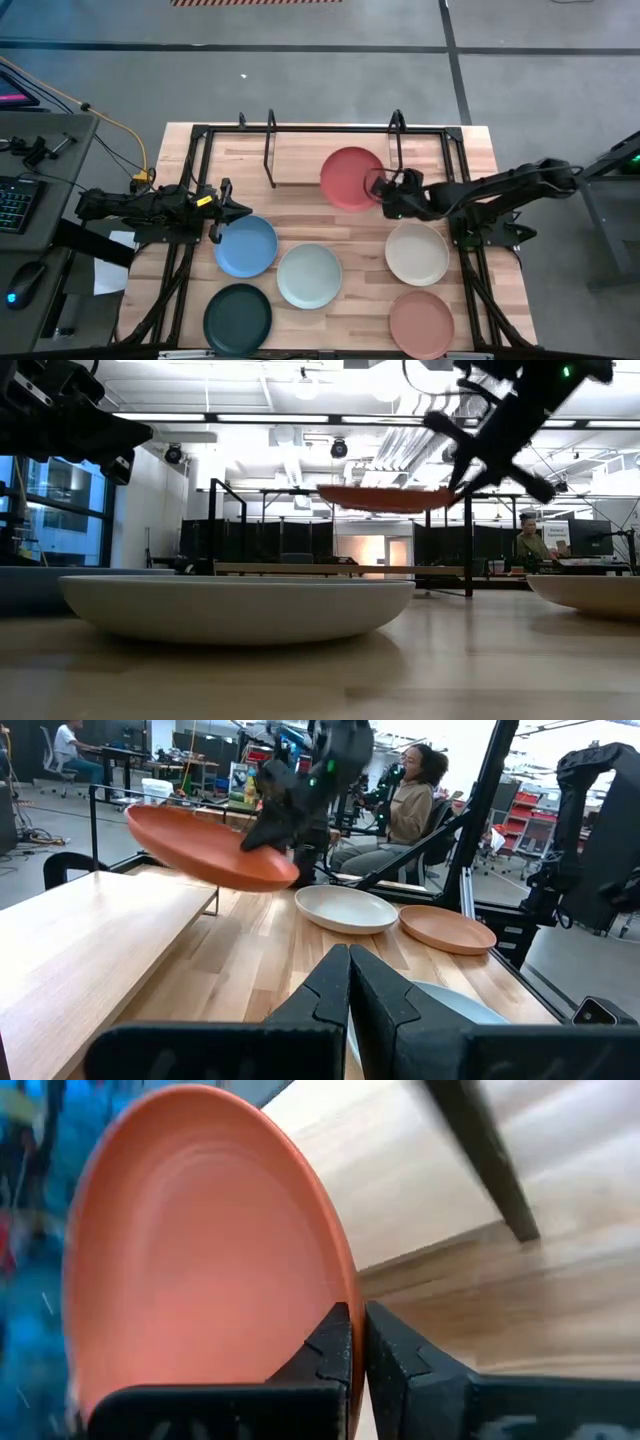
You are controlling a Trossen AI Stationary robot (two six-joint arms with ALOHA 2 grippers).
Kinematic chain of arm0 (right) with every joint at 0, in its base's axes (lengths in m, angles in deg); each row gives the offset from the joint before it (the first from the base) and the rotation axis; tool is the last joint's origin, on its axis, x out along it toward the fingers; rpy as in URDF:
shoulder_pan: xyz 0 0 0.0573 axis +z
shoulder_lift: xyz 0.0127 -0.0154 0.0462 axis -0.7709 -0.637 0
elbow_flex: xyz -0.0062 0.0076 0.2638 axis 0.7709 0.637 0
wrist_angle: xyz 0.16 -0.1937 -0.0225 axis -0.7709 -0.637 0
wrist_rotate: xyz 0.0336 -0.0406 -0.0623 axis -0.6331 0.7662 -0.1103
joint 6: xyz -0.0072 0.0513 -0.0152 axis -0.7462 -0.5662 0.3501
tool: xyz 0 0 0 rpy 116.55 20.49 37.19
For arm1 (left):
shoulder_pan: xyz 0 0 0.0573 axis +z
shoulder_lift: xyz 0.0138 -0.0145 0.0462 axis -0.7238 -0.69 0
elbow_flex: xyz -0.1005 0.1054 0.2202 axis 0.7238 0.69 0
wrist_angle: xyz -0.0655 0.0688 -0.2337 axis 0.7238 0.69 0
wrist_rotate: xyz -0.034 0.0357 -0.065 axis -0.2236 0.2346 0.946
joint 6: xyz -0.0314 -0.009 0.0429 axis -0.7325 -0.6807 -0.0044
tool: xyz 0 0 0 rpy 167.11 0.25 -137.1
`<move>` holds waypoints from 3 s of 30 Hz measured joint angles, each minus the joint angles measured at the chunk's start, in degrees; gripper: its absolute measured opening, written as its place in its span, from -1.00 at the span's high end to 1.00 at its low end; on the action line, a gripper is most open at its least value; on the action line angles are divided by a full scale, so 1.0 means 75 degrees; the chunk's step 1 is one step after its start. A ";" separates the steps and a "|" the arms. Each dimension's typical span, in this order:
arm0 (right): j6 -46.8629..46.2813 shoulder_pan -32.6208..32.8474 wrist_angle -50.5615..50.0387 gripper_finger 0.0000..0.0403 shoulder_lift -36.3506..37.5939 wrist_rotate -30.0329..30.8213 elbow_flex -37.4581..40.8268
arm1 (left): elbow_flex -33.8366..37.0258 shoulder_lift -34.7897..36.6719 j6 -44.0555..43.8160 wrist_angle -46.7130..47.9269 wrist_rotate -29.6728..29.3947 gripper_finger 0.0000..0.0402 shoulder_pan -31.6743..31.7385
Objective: Place and stack plates onto a shelf
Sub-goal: Put the orange plate on the shelf, then put the blue plate on the shelf
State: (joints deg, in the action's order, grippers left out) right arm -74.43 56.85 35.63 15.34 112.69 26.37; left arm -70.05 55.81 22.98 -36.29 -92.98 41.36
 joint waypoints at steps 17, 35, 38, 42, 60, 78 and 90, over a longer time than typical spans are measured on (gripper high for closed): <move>-0.2634 -0.1050 0.1595 1.00 -0.1780 0.0899 0.0290 | 0.0000 0.0003 0.0000 -0.0003 0.0000 1.00 0.0000; -0.2369 -0.1501 0.1515 1.00 -0.1938 0.0558 0.0278 | 0.0000 0.0000 0.0000 -0.0003 -0.0006 1.00 -0.0002; -0.2343 -0.1504 0.1486 1.00 -0.1938 0.0479 0.0278 | 0.0000 0.0000 0.0000 0.0000 -0.0006 1.00 -0.0002; -0.2197 -0.1504 0.1453 1.00 -0.1938 0.0476 0.0278 | 0.0000 0.0001 0.0000 0.0000 -0.0006 1.00 -0.0002; -0.2403 -0.1533 0.1171 1.00 -0.1938 0.0331 0.0278 | 0.0000 0.0002 0.0000 -0.0001 -0.0006 1.00 -0.0001; -0.2443 -0.1609 0.1292 0.57 -0.1934 0.0306 0.0278 | 0.0000 0.0002 0.0000 -0.0002 -0.0003 1.00 0.0000; -0.2225 -0.1369 0.0627 0.32 -0.1391 0.0147 0.0278 | 0.0000 0.0003 0.0000 -0.0002 0.0006 1.00 0.0000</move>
State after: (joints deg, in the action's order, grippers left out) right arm -91.12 46.58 40.33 4.90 113.79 28.46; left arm -70.05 55.83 22.98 -36.30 -92.93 41.36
